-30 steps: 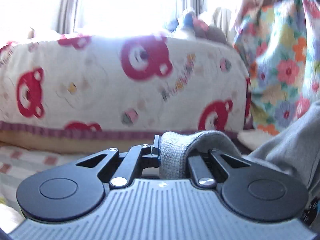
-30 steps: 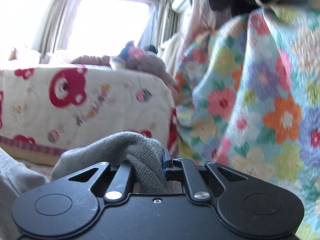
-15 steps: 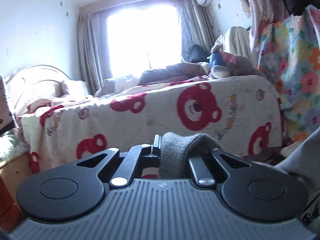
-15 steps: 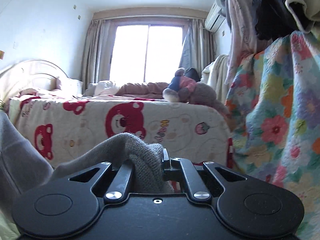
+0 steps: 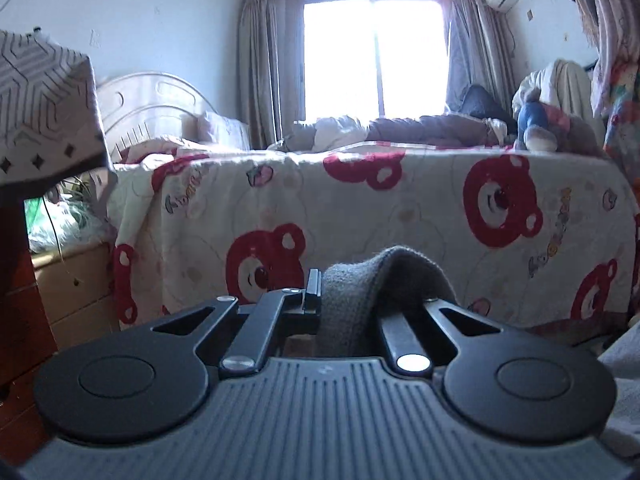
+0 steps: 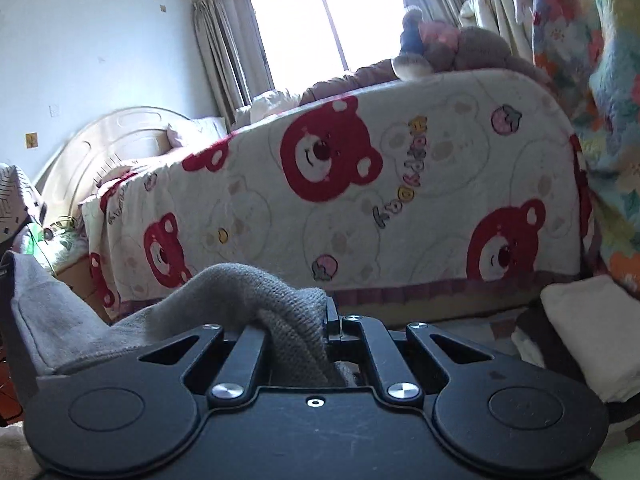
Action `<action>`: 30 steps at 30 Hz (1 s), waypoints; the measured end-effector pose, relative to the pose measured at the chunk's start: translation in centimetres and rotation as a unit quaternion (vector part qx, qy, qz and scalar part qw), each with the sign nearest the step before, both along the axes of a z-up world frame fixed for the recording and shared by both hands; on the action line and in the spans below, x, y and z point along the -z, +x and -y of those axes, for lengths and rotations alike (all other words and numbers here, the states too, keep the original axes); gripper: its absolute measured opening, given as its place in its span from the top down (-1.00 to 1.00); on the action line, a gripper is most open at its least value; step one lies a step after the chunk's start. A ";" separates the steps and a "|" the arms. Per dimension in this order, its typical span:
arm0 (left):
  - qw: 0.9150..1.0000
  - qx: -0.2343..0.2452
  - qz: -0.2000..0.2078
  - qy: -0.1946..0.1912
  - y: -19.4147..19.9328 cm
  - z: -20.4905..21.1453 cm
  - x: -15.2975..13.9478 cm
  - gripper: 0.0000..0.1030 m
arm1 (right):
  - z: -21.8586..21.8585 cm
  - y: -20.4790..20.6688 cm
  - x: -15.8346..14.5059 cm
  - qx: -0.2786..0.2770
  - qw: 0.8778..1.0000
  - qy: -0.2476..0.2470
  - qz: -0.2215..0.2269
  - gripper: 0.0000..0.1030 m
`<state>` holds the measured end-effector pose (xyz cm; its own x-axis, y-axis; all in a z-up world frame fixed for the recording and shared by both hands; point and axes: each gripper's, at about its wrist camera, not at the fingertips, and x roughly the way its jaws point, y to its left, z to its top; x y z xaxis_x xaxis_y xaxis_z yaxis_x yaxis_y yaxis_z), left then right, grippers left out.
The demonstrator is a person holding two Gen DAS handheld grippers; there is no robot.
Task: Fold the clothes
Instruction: 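Lift the grey sweater with both grippers and shake it out in the air, then lower the sweater onto the bed and open both grippers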
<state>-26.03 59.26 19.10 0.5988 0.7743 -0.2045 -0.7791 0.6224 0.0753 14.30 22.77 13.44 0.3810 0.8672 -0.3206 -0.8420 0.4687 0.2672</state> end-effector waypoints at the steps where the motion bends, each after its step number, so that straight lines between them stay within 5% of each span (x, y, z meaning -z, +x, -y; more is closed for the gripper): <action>1: 1.000 0.000 -0.013 -0.018 1.1 -1.2 2.0 0.92 | -0.7 0.7 1.3 0.000 1.000 -0.009 -0.010 0.87; 4: 0.996 0.002 -0.047 -0.074 3.8 -5.2 6.4 0.92 | -3.2 2.8 4.6 -0.007 0.999 -0.034 -0.031 0.87; 8: 0.995 -0.023 -0.090 -0.040 9.5 -10.3 8.9 0.91 | -9.4 7.6 5.3 0.006 0.999 -0.051 -0.003 0.88; 10: 0.993 -0.037 -0.099 -0.050 12.8 -13.6 10.1 0.82 | -13.2 10.3 5.4 0.049 0.996 -0.064 0.045 0.79; 12: 0.987 -0.008 -0.112 -0.113 15.0 -15.8 12.3 0.38 | -18.0 11.8 6.4 0.094 0.977 -0.125 0.143 0.46; 13: 0.984 0.009 -0.112 -0.139 15.5 -15.9 13.7 0.37 | -19.5 12.7 7.2 0.114 0.970 -0.154 0.147 0.37; 15: 0.979 0.039 -0.100 -0.175 15.6 -14.6 16.7 0.05 | -20.3 13.7 8.8 0.137 0.972 -0.164 0.098 0.36; 19: 0.948 0.090 -0.163 -0.259 14.2 -10.1 23.6 0.04 | -16.7 11.5 12.4 0.121 0.983 -0.136 0.036 0.08; 22: 0.912 0.123 -0.199 -0.336 12.5 -7.6 27.6 0.05 | -13.0 8.4 15.4 0.077 0.988 -0.134 -0.002 0.08; 26: 0.863 0.127 -0.152 -0.465 11.2 -7.1 29.9 0.05 | -8.7 2.5 18.6 -0.011 0.990 -0.136 -0.035 0.08; 27: 0.857 0.129 -0.139 -0.478 11.2 -7.0 29.8 0.05 | -7.8 1.2 19.2 -0.023 0.989 -0.143 -0.034 0.08; 30: 0.877 0.142 -0.159 -0.430 12.3 -5.3 28.2 0.02 | -5.4 -1.0 21.1 -0.042 0.983 -0.172 -0.045 0.05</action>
